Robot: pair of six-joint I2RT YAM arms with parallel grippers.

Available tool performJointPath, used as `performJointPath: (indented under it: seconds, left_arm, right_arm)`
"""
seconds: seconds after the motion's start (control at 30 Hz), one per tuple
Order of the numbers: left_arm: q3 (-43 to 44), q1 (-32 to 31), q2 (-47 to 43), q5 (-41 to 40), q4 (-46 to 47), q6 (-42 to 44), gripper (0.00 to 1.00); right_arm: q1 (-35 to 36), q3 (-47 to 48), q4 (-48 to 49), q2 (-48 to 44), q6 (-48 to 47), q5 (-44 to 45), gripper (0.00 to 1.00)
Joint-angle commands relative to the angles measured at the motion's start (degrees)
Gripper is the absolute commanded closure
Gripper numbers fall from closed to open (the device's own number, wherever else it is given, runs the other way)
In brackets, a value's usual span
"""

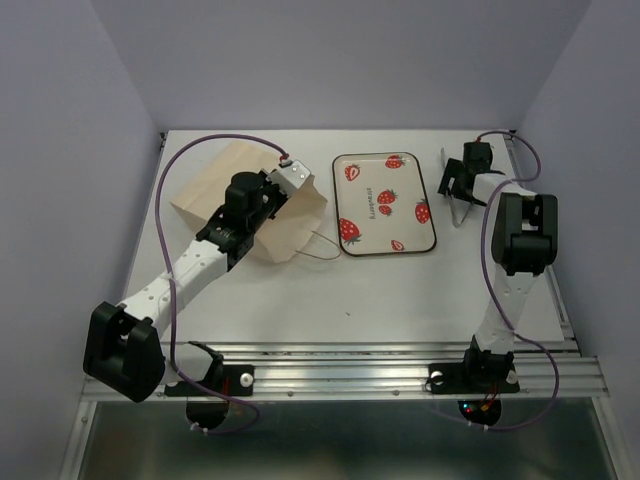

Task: Take the fake bread out of the paper bag
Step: Pick up the clamp at the center of the board, then take out the fake bread from the paper bag.

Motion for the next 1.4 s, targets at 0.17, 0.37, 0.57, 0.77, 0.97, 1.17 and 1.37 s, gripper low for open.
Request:
performJointPath:
  seconds: [0.17, 0.37, 0.57, 0.77, 0.97, 1.17, 1.37]
  left_arm:
    - [0.3, -0.1, -2.4, -1.6, 2.0, -0.8, 1.00]
    - [0.1, -0.1, -3.2, -1.4, 1.4, -2.2, 1.00]
    - [-1.4, -0.1, -5.4, -1.3, 1.3, -4.5, 1.00]
    - [-3.4, -0.1, -8.3, -1.1, 1.4, -6.4, 1.00]
    - [-5.0, -0.2, -10.6, 1.3, 2.3, -7.7, 1.00]
    - [-6.7, -0.2, -12.8, 2.2, 3.3, -8.4, 1.00]
    - [-7.5, -0.4, -14.1, 2.2, 3.9, -9.5, 1.00]
  right_arm:
    - [-0.2, 1.0, -2.7, 5.1, -0.8, 1.7, 0.49]
    - [-0.2, -1.0, -0.2, -2.7, -1.8, 1.7, 0.66]
    - [-0.2, -10.4, 5.1, -18.1, -2.0, -6.4, 0.78]
    - [0.3, -19.6, 4.8, -31.7, 0.7, -15.6, 0.75]
    - [3.3, -26.8, 3.6, -43.3, 1.2, -28.9, 0.70]
    - [5.2, -34.7, 3.6, -56.0, 3.4, -45.7, 0.62]
    - [5.8, -37.9, 3.5, -61.0, 4.8, -57.0, 0.54]
